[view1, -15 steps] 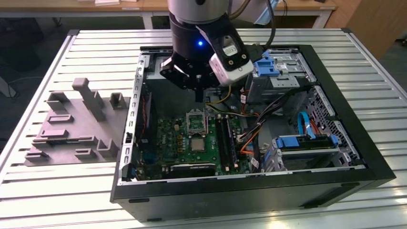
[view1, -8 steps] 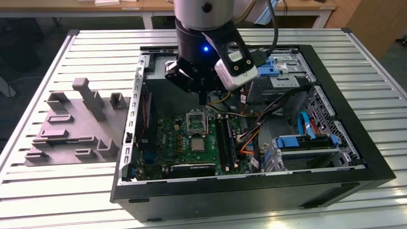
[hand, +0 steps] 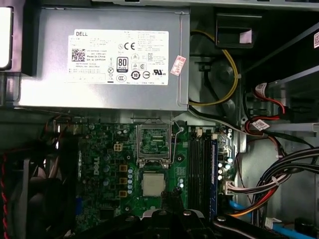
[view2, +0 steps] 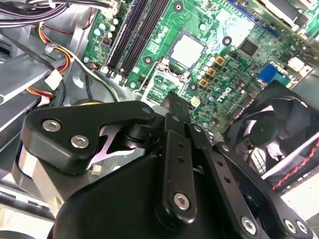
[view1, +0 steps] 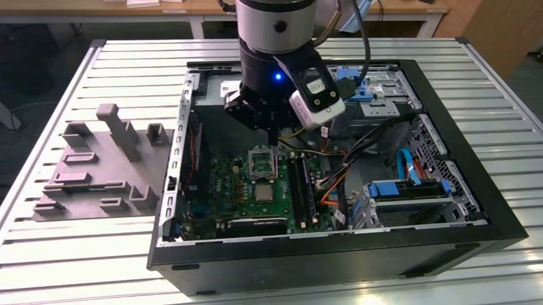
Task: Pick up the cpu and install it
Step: 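Close the cpu cover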
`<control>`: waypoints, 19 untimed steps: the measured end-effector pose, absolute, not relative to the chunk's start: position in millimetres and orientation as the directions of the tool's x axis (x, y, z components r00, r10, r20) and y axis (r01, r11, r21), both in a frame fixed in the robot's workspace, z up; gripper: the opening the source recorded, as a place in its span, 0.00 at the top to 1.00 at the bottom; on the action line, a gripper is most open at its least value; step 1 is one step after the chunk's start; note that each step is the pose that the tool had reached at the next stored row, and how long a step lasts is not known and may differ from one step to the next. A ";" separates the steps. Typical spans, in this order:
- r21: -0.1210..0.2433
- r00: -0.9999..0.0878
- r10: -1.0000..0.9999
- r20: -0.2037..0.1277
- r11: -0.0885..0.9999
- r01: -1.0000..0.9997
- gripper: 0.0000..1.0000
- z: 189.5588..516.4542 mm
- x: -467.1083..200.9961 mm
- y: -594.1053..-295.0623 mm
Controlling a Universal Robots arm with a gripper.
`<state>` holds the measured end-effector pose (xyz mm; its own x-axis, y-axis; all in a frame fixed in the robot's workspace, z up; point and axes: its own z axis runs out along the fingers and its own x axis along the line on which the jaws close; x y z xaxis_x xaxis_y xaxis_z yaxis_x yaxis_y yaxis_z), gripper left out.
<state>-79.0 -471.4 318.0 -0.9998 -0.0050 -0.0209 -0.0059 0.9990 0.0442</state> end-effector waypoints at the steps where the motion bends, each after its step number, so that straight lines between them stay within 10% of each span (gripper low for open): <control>1: 0.044 -1.000 -0.005 -0.021 0.999 -0.006 0.89 316.5 -78.8 -471.4; 19: 0.044 -1.000 -0.005 -0.021 0.999 -0.006 0.89 301.7 -76.7 -471.4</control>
